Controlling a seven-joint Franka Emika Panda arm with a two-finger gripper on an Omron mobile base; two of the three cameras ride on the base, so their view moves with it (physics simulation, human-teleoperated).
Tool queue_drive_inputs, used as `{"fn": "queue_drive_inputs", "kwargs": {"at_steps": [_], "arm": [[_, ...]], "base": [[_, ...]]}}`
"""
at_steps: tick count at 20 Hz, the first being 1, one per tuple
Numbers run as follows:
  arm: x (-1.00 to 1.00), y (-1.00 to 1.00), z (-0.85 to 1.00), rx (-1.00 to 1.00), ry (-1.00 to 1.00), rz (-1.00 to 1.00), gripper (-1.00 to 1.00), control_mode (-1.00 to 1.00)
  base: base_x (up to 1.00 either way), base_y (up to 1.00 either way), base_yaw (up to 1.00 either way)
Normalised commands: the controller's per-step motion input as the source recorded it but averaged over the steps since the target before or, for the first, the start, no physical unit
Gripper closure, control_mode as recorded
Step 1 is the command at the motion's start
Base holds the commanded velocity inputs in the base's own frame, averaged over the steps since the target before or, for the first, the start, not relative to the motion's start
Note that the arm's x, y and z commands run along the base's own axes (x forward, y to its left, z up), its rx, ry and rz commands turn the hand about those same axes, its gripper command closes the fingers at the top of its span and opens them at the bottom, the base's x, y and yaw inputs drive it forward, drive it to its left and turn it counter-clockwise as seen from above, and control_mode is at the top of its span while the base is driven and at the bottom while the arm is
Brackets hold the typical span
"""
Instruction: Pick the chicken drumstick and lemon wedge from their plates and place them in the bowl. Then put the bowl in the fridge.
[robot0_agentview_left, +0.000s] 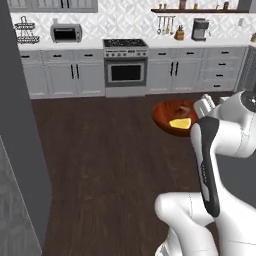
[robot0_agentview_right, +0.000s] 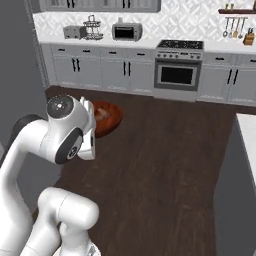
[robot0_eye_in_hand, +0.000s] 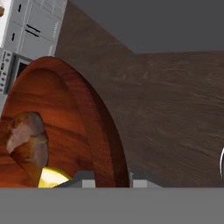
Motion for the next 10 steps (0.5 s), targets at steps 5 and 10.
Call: {"fn": "queue_drive_inputs", "kwargs": {"at_steps": [5, 10], "arm": [[0.0, 0.0, 0.0, 0.0, 0.0, 0.0, 1.0, 1.0], [0.0, 0.0, 0.0, 0.0, 0.0, 0.0, 1.0, 1.0]], "base": [[1.0, 0.0, 0.0], [1.0, -0.1, 0.09]]}}
